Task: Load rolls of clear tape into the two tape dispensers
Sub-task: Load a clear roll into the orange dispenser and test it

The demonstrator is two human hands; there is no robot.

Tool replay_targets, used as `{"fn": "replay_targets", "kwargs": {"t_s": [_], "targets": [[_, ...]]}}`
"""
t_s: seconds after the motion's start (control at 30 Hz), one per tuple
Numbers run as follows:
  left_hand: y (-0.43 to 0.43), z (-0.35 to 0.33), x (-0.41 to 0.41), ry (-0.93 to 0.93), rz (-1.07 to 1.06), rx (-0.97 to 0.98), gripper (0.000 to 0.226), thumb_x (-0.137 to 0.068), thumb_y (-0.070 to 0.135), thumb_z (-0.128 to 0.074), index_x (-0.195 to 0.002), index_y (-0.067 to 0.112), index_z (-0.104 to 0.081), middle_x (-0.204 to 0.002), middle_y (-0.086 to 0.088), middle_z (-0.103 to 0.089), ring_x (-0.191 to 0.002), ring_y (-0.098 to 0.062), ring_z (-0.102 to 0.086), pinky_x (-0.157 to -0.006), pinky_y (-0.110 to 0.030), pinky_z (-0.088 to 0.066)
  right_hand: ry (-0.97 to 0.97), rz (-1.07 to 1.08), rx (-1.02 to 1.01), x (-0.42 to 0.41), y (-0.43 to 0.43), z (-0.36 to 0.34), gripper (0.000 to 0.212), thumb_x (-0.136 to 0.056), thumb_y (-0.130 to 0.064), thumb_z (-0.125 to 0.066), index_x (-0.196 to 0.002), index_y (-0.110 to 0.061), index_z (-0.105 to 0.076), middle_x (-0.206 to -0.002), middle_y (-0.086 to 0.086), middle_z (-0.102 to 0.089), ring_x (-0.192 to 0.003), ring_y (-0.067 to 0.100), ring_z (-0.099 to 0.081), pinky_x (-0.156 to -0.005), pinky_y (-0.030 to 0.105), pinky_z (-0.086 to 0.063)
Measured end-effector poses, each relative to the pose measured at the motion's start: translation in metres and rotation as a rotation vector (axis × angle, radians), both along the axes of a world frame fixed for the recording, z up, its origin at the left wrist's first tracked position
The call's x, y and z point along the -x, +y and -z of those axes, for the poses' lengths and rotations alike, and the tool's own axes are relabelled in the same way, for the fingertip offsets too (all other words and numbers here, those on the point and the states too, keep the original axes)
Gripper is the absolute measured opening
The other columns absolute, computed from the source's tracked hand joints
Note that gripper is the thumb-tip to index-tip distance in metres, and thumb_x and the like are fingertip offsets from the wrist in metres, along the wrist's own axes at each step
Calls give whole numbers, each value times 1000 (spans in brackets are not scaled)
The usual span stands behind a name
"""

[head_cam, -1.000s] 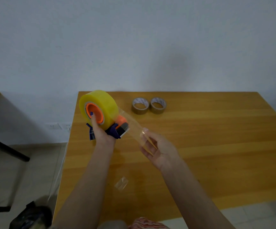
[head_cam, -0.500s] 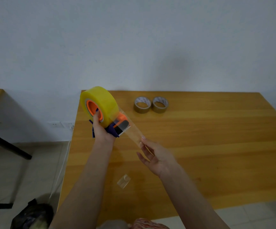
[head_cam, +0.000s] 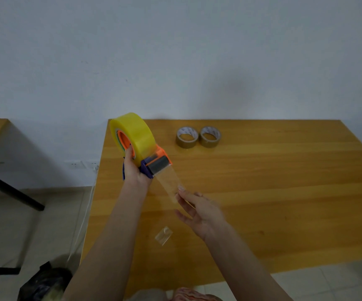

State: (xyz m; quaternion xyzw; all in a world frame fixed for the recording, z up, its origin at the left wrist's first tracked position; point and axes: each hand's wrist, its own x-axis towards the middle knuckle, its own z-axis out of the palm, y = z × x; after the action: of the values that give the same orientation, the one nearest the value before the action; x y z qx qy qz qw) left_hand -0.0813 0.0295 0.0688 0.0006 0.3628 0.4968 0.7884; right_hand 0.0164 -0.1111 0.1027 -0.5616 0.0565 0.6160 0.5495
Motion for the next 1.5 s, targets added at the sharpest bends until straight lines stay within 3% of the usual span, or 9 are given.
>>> {"fn": "replay_targets", "kwargs": {"t_s": [0.17, 0.33, 0.5, 0.7, 1.0, 1.23, 1.33, 1.4, 1.5], "targets": [[-4, -5, 2, -9, 8, -5, 27, -90, 38, -55, -94, 13, -64, -65, -7, -72, -54, -22, -69, -45, -34, -56, 10, -7, 4, 2, -1, 3, 35, -75, 1, -74, -88, -14, -46, -71, 6, -73, -74, 16, -67, -79, 44, -52], [-3, -7, 5, 0, 24, -21, 31, -93, 41, -50, -93, 12, -62, -61, -8, -70, -51, -22, -68, -42, -33, -54, 53, -73, 11, 5, 1, 7, 37, -74, -3, -76, -107, -8, -60, -75, 4, -72, -76, 13, -67, -74, 41, -52], [-7, -12, 6, 26, 52, -19, 42, -94, 45, -43, -91, 7, -60, -55, -12, -68, -45, -24, -66, -37, -34, -51, 224, -75, -8, 8, 5, 11, 8, -82, -5, -68, -88, -10, -67, -60, 1, -67, -67, 10, -61, -85, 49, -47], [-8, -12, 9, 98, 51, -36, 40, -93, 42, -46, -116, 12, -58, -60, -9, -71, -48, -22, -67, -40, -36, -54, 361, -47, -10, 12, 6, 14, 5, -81, -4, -69, -81, -9, -67, -69, 3, -65, -69, 12, -60, -91, 55, -41], [-16, -15, 0, 130, 19, -79, 44, -91, 35, -52, -129, 14, -55, -107, -10, -66, -69, -24, -69, -55, -36, -59, 389, -92, 50, 18, 10, 24, 6, -78, -4, -71, -77, -10, -68, -65, 1, -66, -67, 10, -59, -99, 52, -36], [-24, -17, -13, 102, 23, -46, 43, -90, 31, -52, -129, 15, -55, -101, -8, -67, -75, -25, -66, -74, -42, -54, 202, -57, 67, 16, 21, 31, 8, -84, -9, -68, -79, -16, -66, -58, -5, -66, -72, 7, -60, -92, 37, -33], [-25, -17, -14, 89, 33, -32, 38, -90, 33, -53, -123, 15, -58, -86, -7, -71, -61, -23, -70, -67, -39, -57, 144, -28, 73, 20, 21, 32, 7, -85, -8, -67, -84, -15, -66, -67, -4, -66, -72, 6, -60, -92, 34, -32], [-27, -15, -14, 79, 31, -22, 33, -90, 33, -52, -117, 15, -60, -73, -6, -73, -57, -22, -70, -57, -35, -58, 156, -11, 61, 20, 23, 31, 9, -85, -6, -67, -81, -14, -65, -61, -4, -66, -71, 6, -59, -91, 33, -32], [-32, -16, -14, 77, 19, -51, 29, -92, 30, -48, -112, 13, -61, -72, -6, -73, -61, -22, -70, -59, -38, -59, 226, -35, 100, 18, 24, 39, 20, -88, -2, -61, -70, -10, -62, -48, -2, -62, -65, 9, -55, -78, 30, -36]]}}
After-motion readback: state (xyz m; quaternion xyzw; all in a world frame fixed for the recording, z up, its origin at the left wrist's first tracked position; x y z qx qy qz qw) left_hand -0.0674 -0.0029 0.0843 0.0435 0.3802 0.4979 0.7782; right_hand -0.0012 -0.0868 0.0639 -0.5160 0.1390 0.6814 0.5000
